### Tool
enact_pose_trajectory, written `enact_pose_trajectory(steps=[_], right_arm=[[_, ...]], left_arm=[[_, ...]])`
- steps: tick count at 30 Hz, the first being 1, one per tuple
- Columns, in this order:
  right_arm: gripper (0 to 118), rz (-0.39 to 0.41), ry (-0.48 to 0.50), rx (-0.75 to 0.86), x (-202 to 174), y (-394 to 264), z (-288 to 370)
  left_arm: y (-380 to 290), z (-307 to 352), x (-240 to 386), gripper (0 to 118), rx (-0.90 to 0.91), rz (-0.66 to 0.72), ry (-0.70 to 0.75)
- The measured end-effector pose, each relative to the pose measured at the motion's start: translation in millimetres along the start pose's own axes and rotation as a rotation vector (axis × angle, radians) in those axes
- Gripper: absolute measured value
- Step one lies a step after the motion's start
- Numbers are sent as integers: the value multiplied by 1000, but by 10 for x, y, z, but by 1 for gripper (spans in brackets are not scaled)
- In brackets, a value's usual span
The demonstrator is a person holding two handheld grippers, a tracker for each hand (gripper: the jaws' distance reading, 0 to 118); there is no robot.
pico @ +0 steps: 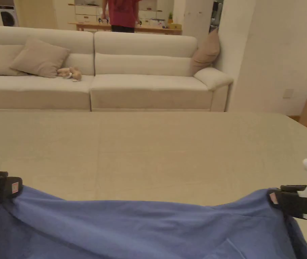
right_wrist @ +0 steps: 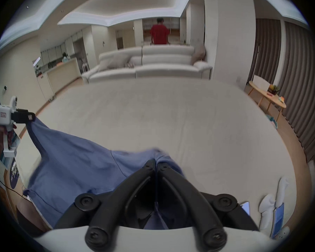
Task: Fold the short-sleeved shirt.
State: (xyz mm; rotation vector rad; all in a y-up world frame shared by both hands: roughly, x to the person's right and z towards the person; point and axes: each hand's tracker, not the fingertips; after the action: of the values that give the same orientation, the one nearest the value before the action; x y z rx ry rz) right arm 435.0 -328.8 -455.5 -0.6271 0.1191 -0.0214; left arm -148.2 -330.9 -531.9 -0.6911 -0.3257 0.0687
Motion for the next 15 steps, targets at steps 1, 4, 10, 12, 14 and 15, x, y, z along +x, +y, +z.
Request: enact_pose_trajectory(steps=[1, 4, 10, 12, 14, 15], right_arm=[[0, 14, -7, 48, -27, 61, 183], [0, 43, 3, 141, -109, 230, 713], [0, 57, 11, 380, -269, 525, 1780], [0, 60, 12, 462, -328, 625, 2101], [0, 59, 16, 525, -349, 713, 2326], [0, 72, 33, 538, -372, 779, 2443]], left_arm=[[43, 150, 4, 5, 31, 3, -2], [186, 652, 96, 5, 118, -6, 9], [402, 1783, 128, 5, 313, -30, 35], [468, 2140, 200, 5, 380, -30, 36], [531, 2439, 243, 5, 427, -23, 30], [560, 2553, 145, 5, 451, -30, 35]])
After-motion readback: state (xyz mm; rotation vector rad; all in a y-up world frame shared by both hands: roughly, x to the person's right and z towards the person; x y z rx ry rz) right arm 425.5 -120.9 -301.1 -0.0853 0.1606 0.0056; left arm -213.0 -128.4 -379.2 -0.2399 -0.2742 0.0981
